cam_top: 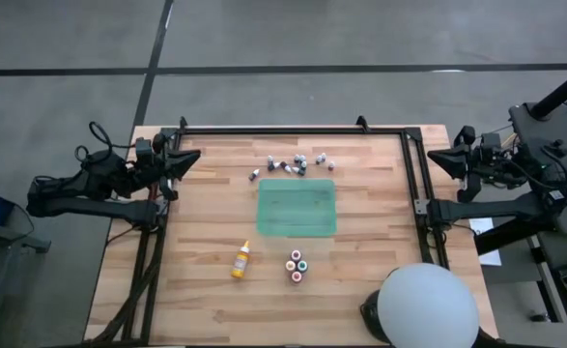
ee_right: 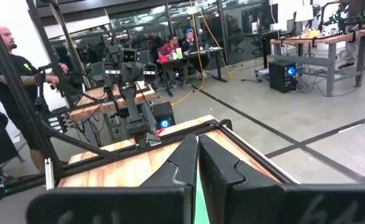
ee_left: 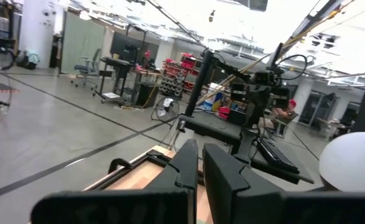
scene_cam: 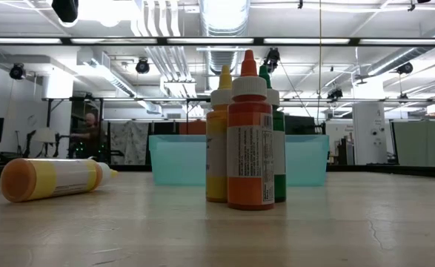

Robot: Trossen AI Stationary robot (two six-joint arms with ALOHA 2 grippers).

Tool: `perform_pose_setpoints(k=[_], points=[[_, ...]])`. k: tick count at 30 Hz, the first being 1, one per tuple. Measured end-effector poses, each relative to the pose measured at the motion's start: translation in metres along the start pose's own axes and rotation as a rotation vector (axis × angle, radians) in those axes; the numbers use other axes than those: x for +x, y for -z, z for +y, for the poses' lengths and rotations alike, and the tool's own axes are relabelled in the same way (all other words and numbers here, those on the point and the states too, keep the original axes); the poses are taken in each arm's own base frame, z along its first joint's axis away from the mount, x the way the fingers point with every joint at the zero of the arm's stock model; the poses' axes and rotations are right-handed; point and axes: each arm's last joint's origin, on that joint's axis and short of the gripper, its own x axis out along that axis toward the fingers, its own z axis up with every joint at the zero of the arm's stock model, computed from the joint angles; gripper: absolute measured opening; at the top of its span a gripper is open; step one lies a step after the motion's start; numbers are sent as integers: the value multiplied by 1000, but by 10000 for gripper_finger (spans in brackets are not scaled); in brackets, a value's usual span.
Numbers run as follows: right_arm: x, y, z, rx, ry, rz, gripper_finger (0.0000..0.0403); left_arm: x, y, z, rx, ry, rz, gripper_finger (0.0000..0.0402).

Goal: Pick & Place food coloring
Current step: Put the black food coloring bottle into the green container

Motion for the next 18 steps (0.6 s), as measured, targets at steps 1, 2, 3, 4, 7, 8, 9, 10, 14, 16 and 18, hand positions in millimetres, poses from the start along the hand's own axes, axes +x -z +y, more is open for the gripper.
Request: perform_pose_setpoints(k=[1, 2, 3, 4, 7, 8, 9, 10, 14, 16, 18], points=[[0, 0, 0, 0, 0, 0, 9, 0, 0, 0, 0, -1, 0, 0], [0, 0, 0, 0, 0, 0, 9, 0, 0, 0, -1, -1, 0, 0], [0, 0, 0, 0, 0, 0, 9, 0, 0, 0, -1, -1, 0, 0], [0, 0, 0, 0, 0, 0, 9, 0, 0, 0, -1, -1, 0, 0], [0, 0, 0, -4, 0, 0, 9, 0, 0, 0, -1, 0, 0, 0], [0, 0, 0, -17, 0, 0, 9, 0, 0, 0, -1, 0, 1, 0], [0, 0, 0, -37, 0, 0, 9, 0, 0, 0, -1, 0, 1, 0], [0, 0, 0, -52, 1, 1, 9, 0, 0, 0, -1, 0, 1, 0], [0, 0, 0, -64, 1, 1, 9, 0, 0, 0, -1, 1, 1, 0], [0, 1, 0, -80, 1, 2, 9, 0, 1, 0, -1, 0, 4, 0], [0, 1, 0, -87, 1, 2, 9, 0, 1, 0, 0, 0, 6, 0]])
